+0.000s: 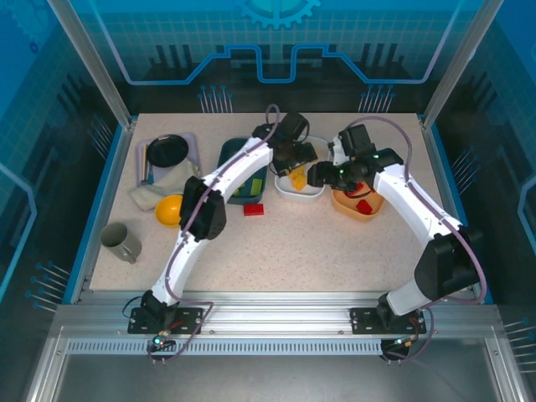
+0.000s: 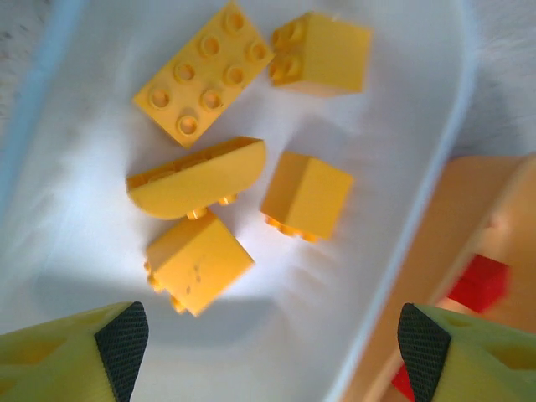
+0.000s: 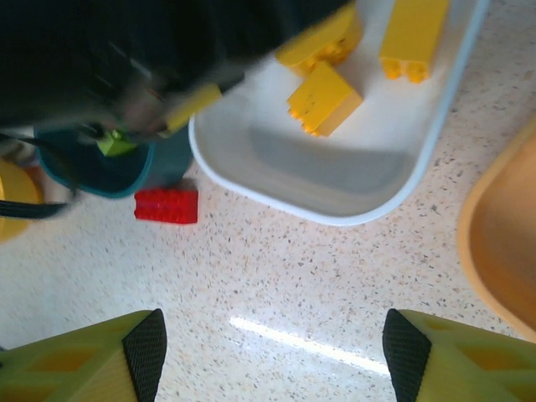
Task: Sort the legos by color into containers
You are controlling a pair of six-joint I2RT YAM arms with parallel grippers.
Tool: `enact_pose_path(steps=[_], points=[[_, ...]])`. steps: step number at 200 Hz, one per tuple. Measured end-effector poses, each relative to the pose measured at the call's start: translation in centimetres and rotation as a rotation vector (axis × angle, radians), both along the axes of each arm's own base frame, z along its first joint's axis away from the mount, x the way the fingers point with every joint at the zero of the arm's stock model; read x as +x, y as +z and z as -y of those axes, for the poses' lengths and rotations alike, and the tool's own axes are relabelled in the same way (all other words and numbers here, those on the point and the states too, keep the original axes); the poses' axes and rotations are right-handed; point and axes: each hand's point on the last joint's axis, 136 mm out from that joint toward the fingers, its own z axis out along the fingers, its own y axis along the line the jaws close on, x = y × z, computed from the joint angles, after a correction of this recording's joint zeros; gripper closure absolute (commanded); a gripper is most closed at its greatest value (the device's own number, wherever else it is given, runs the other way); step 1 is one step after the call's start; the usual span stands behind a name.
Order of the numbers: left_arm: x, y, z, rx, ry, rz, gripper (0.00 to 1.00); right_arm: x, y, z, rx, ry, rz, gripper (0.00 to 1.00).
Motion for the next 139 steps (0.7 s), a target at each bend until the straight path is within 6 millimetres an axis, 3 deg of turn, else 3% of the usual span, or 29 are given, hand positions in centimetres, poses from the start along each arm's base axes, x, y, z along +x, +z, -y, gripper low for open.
enact_pose_path(steps=[25,53,73,97,116,139], points=[[-1.8,6.0,-4.3,-0.041,0.078,0.049,0.23,-1.2,-1.2,-2.8,-0.064,0.121,0.011,0.30],[-5.2,9.8,-11.7,-0.044,0.212,0.094,0.24,-2.4,-3.6,-6.6,-0.120,0.258,-0.017,0.29],[-8.1,9.2,-16.8,-0.012,0.303,0.082,0.24,-2.5,-5.2,-9.9,-0.160,0.346,-0.027,0.25],[-12.5,5.9,-21.6,0.054,0.375,0.009,0.22,-2.7,-7.1,-13.3,-0.231,0.409,-0.026,0.10],[-15.8,3.4,-23.6,0.096,0.394,-0.050,0.21,-3.6,-8.6,-14.6,-0.265,0.396,-0.045,0.03],[-18.8,2.3,-24.8,0.117,0.397,-0.079,0.19,-3.6,-9.5,-15.2,-0.285,0.328,-0.049,0.00]])
